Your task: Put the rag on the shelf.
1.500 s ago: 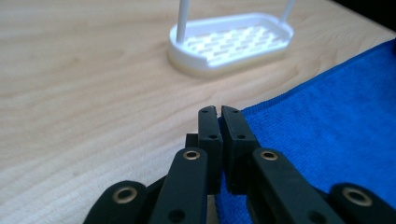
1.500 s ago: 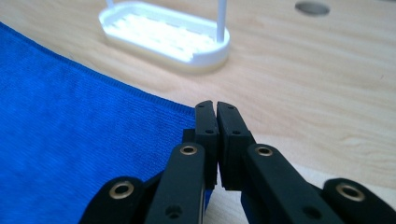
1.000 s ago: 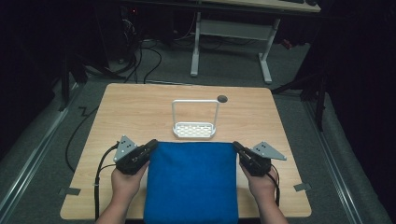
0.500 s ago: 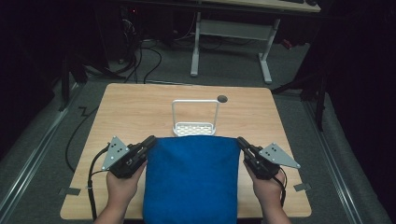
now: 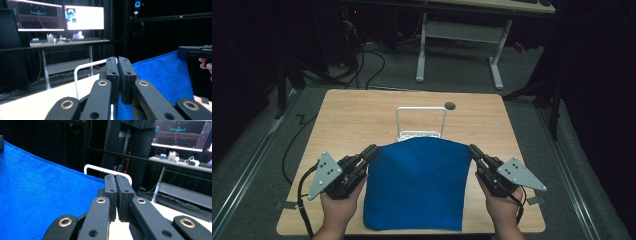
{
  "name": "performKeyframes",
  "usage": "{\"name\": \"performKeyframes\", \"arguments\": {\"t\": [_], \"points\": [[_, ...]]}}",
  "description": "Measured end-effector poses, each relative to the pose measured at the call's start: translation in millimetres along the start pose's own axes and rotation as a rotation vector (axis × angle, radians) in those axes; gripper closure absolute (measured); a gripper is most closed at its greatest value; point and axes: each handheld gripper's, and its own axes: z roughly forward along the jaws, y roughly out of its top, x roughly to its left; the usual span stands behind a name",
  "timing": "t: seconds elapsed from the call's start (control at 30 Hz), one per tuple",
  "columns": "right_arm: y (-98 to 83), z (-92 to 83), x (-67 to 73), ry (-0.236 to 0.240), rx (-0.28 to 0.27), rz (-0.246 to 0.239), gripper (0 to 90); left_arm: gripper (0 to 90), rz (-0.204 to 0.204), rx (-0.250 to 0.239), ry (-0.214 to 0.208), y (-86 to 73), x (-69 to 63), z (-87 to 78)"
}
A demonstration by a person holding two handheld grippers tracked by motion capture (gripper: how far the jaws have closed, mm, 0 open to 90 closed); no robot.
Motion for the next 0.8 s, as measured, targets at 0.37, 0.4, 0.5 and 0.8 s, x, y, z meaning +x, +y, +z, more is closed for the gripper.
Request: {"name": "performKeyframes", "arguments": {"t": [0.37,0.4,0.5,0.8], "points": [[19.2,-9.9,-7.0,-0.013,-0.064,0.011,88.6,88.0,0.006,-0.003,-0.010,12.4,5.4,5.0],[21.2,-9.4,-8.5,-0.013,-0.065,0.015,88.7,88.0,0.002,-0.008,-0.011,15.0,8.6,6.9],[28.2,-5.3,-15.3,-0.005,-0.083,0.036,88.7,88.1,0.004,-0.001,-0.006,24.4,19.2,15.2],[54.2,27.9,-34.9,-0.037,-0.062,0.019,88.8,88.3,0.109,0.041,0.030,52.4,35.1,51.0]]}}
